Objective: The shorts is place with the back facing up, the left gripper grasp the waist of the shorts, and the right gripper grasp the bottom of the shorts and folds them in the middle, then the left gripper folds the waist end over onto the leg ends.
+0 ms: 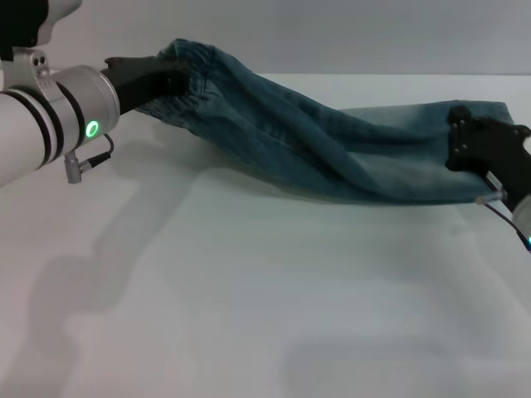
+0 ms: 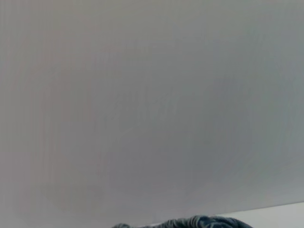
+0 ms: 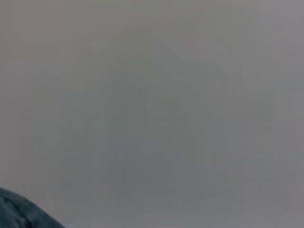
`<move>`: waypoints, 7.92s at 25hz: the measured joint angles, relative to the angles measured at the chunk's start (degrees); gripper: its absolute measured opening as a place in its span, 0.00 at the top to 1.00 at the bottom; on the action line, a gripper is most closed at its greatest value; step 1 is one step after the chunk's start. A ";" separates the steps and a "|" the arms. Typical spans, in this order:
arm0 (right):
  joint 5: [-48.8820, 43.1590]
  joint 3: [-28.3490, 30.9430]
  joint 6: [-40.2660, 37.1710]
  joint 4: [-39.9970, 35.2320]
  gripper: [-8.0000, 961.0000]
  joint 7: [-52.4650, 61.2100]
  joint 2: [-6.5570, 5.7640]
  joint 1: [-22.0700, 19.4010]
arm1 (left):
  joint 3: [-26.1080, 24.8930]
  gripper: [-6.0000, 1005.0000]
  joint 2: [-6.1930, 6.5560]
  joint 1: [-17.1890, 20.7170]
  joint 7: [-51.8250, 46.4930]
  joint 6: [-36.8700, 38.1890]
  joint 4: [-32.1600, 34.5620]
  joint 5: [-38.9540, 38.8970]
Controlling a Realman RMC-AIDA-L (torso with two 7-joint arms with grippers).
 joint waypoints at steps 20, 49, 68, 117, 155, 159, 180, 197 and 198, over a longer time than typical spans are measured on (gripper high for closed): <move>0.96 -9.30 -8.25 -13.15 0.98 11.59 0.08 17.14 | 0.46 0.95 0.02 2.18 1.37 -1.67 -9.19 -0.25; 0.26 -13.59 -9.71 -6.70 0.95 16.51 -0.24 13.42 | 2.19 0.95 0.00 3.67 10.15 -1.51 -13.90 -7.48; 0.67 -18.75 -13.26 -6.79 0.93 25.40 0.05 20.78 | 6.75 0.95 -0.09 3.88 10.95 -1.33 -19.07 -7.67; -3.55 12.34 -16.50 8.69 0.88 6.38 -0.52 -8.63 | 41.20 0.86 -0.93 -13.88 4.53 45.24 19.27 -13.97; -5.68 10.54 0.26 2.39 0.84 6.46 -0.29 -11.23 | 54.60 1.00 -0.85 -11.75 -23.88 63.86 47.16 -5.86; -5.68 10.69 0.24 2.68 0.84 6.48 -0.29 -11.21 | 53.67 0.98 -0.86 -14.76 -24.92 63.08 50.77 -6.15; -0.21 11.29 18.59 -7.65 0.82 -1.21 0.19 -10.75 | 38.59 0.91 -0.79 -7.61 -4.96 85.34 55.87 -6.14; 4.76 15.51 35.13 -25.62 0.60 -1.53 -0.26 -6.19 | 33.42 0.56 -1.04 -3.84 -5.39 91.36 61.47 -6.22; 4.75 15.49 35.34 -25.72 0.58 -1.54 -0.29 -6.19 | 33.43 0.48 -1.04 -3.57 -5.39 91.37 61.33 -6.22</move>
